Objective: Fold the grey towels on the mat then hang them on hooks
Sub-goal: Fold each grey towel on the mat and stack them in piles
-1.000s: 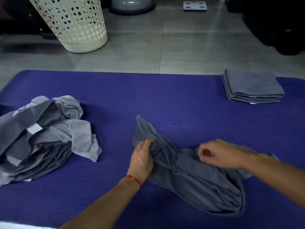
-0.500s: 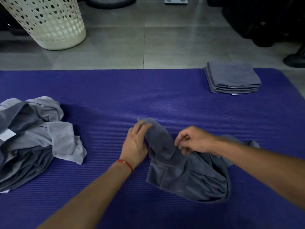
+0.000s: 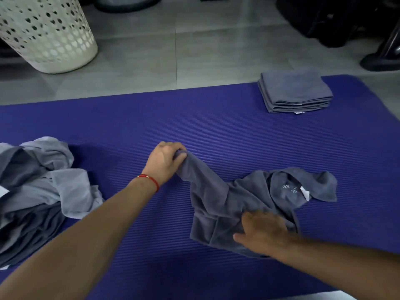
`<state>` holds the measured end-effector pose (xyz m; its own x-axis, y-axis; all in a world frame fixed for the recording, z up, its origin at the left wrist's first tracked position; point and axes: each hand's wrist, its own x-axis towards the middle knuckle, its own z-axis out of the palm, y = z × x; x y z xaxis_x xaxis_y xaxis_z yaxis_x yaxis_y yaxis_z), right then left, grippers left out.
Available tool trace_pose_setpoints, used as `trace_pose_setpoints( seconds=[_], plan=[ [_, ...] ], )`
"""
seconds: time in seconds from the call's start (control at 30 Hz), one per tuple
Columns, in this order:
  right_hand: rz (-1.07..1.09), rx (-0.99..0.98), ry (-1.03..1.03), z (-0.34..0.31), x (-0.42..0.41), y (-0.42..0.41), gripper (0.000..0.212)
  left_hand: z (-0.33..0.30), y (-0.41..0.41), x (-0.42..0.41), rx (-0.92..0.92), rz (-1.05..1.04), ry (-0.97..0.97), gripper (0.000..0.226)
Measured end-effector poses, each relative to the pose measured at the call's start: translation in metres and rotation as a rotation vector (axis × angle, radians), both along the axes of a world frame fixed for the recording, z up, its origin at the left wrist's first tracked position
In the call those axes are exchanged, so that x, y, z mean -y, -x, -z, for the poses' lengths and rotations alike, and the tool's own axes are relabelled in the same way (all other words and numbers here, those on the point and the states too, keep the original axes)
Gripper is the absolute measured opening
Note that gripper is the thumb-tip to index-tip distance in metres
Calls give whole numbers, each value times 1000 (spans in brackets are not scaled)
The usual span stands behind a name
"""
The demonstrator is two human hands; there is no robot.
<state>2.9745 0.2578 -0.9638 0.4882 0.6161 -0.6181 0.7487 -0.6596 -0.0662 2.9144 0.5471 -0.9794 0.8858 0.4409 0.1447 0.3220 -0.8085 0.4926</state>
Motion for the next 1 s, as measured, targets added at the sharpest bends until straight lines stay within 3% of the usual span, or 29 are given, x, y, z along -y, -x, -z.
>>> trace_pose_setpoints(
  seconds=[0.17,0.37,0.47,0.53,0.67,0.8,0.9,1.0],
  plan=[
    [234,-103,-10,19,6,14,44,-22,-1,-15,-61,-112,269,3],
    [314,21,-28,29,13,17,64,-26,8,-32,-140,-110,597,21],
    [362,-88,-48,32,18,12,38,-30,13,-35,-152,-33,664,29],
    [518,-254,-153,35,20,9,18,-34,15,-36,-130,-21,694,27],
    [809,-389,-390,20,23,0,17,-38,16,-46,-40,-84,604,23],
    [1115,-494,-868,-20,28,-43,11,-54,12,-58,72,-41,688,27],
    [1094,-301,-1107,-55,38,-96,9,-82,6,-66,121,66,895,36],
    [978,-55,-1197,-105,49,-144,13,-116,-5,-79,50,161,1012,45]
  ],
)
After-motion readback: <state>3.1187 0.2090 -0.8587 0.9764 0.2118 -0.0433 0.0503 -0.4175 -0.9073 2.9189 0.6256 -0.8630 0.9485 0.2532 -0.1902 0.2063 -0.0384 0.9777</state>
